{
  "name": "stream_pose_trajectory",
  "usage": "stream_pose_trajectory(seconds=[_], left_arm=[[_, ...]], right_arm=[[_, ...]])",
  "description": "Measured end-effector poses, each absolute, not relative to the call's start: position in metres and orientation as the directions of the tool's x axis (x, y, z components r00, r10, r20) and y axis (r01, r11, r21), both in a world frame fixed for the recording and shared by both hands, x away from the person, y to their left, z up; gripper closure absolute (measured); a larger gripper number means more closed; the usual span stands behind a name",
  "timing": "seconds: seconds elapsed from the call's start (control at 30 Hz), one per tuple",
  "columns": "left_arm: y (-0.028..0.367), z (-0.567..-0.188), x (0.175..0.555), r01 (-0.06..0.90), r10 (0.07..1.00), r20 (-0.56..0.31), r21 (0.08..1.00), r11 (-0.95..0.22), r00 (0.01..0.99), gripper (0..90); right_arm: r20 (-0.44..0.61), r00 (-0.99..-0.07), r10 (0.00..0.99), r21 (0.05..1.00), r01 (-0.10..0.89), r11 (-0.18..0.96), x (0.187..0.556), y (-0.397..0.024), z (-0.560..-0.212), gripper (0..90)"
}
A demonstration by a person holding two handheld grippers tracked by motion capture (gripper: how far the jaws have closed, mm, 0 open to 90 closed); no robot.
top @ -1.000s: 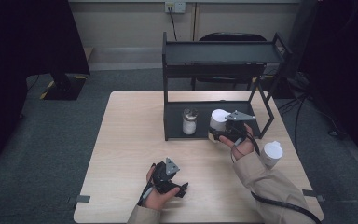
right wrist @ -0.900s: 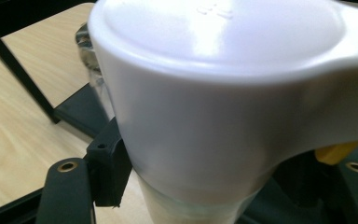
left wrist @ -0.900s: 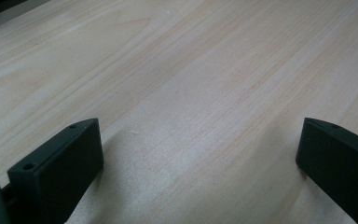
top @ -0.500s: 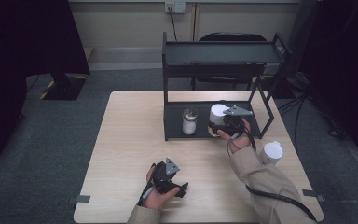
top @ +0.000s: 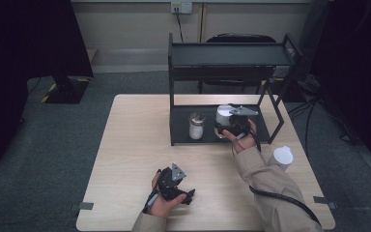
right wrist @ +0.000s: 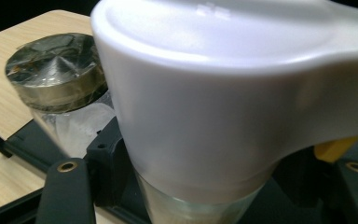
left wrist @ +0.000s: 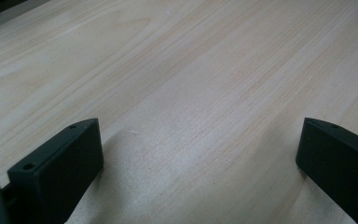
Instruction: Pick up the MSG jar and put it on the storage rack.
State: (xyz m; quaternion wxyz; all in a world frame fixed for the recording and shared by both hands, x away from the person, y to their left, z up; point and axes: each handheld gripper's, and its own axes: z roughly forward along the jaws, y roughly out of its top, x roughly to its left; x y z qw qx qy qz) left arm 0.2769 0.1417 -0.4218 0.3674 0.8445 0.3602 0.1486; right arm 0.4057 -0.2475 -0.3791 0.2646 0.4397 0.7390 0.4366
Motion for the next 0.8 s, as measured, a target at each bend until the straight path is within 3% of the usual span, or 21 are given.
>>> stream_pose_trajectory(seconds=[0.33,0.8], left_arm=[[0.142,-0.422,0.277,0.499,0.718,-0.014,0.728,-0.47,0.696,0.0],[0.142,-0.422,0.277,0.499,0.718,-0.014,0.728,-0.47,0.696,0.0]], right_arm=[[-0.061,-0.478,0.876,0.875,0.397,0.277,0.417,-0.239,-0.385,30.7],[-0.058,-0.481,0.875,0.874,0.399,0.277,0.43,-0.233,-0.391,30.7]])
